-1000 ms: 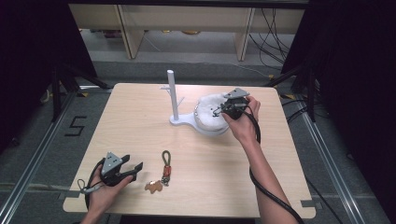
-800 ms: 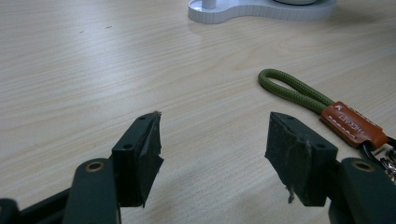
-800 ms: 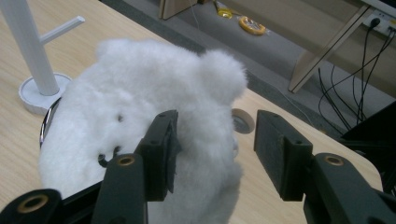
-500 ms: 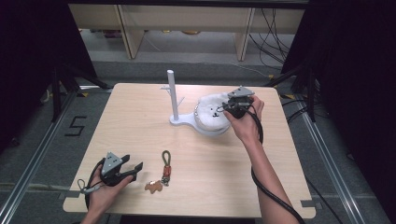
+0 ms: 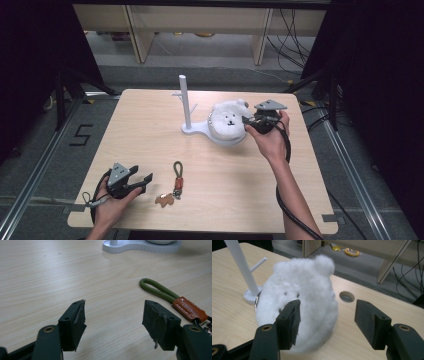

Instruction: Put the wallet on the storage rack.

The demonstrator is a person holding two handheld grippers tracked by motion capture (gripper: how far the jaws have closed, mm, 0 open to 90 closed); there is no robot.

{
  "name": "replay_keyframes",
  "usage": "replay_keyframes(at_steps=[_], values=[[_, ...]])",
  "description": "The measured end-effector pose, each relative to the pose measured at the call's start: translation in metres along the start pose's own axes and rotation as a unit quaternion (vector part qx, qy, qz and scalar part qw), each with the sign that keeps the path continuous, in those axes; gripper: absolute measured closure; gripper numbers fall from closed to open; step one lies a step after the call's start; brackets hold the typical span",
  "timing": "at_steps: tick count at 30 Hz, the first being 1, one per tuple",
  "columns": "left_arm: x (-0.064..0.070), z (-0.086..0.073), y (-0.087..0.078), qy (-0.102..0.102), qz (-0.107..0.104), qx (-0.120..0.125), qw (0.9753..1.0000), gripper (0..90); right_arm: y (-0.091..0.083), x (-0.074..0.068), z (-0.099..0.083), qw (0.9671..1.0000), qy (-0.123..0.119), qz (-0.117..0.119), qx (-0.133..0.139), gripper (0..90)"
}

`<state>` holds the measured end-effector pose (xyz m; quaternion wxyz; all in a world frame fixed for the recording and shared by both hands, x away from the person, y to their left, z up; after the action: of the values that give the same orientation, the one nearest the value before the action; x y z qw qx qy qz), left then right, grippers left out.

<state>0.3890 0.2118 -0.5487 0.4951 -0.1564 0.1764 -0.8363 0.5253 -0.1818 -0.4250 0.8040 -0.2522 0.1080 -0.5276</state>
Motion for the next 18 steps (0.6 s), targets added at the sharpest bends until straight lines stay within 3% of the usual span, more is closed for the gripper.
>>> replay_keyframes(at_steps=[1, 4, 13, 18], values=[[0.000, 0.001, -0.001, 0.000, 0.003, 0.000, 1.0000, 33.6, -0.005, -0.001, -0.009, 0.9999, 0.016, 0.005, -0.001, 38.8], [0.001, 0.003, -0.001, -0.004, 0.000, 0.004, 1.0000, 33.6, -0.011, 0.000, -0.019, 0.9997, 0.023, 0.007, -0.006, 40.4], [0.008, 0.010, -0.001, -0.002, -0.014, 0.007, 0.9999, 34.1, -0.039, -0.005, -0.075, 0.9982, 0.050, 0.023, -0.025, 53.2], [0.012, 0.012, -0.001, -0.006, -0.020, 0.003, 0.9998, 34.6, -0.053, -0.006, -0.107, 0.9950, 0.089, 0.029, -0.033, 61.3]])
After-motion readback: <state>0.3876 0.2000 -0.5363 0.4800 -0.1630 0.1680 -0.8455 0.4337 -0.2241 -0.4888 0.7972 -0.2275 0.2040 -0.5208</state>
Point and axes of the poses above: each handheld gripper's, and its own axes: y roughly forward along the jaws, z roughly out of its top, x roughly to its right, the point moved 6 cm from there along y, roughly forward along the jaws
